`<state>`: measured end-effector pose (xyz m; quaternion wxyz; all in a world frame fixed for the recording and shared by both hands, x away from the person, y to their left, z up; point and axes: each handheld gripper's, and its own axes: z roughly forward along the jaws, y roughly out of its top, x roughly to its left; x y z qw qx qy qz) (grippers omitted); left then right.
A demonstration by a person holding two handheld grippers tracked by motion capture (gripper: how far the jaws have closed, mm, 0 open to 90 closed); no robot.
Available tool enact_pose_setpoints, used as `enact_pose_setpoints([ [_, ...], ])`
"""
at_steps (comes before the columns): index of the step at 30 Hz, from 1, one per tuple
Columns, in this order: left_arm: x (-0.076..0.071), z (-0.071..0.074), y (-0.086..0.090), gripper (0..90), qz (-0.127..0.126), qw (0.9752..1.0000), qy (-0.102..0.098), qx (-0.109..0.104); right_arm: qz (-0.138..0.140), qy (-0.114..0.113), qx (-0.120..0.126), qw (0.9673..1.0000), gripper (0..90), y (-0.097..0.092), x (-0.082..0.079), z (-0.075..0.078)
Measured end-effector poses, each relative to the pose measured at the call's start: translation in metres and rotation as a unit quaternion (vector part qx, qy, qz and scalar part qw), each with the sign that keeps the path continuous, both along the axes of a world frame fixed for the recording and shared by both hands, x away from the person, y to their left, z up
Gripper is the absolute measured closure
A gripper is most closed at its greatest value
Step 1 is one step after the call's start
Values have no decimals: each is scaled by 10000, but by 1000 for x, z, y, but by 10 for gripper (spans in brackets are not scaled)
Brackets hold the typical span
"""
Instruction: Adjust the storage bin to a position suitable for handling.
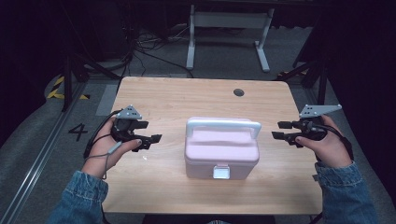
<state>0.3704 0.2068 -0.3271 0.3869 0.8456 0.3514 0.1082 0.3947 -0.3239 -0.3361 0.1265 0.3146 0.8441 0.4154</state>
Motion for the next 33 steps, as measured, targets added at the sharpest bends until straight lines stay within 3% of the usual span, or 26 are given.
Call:
enact_pose_setpoints([
  [4,0,4,-5,282,-169,9998,-46,21,60,-72,147,9998,469,1,-5,9],
  [8,1,3,-12,275,-287,9995,-122,70,89,-88,-61,9999,459,5,-8,17],
  [10,1,2,-15,274,-321,9990,-258,147,127,-126,-126,9998,449,9,-11,21],
  [17,4,4,-31,271,-567,9977,-351,-128,312,-103,-125,9994,444,20,-19,30],
  [22,6,4,-43,271,-757,9960,-427,-193,536,-89,-106,9985,442,31,-24,32],
  [28,13,4,-62,283,-1003,9931,-540,-297,655,-73,-236,9975,451,51,-23,34],
  [33,18,2,-74,325,-1236,9901,-503,-438,691,-49,-224,9973,459,58,-19,31],
])
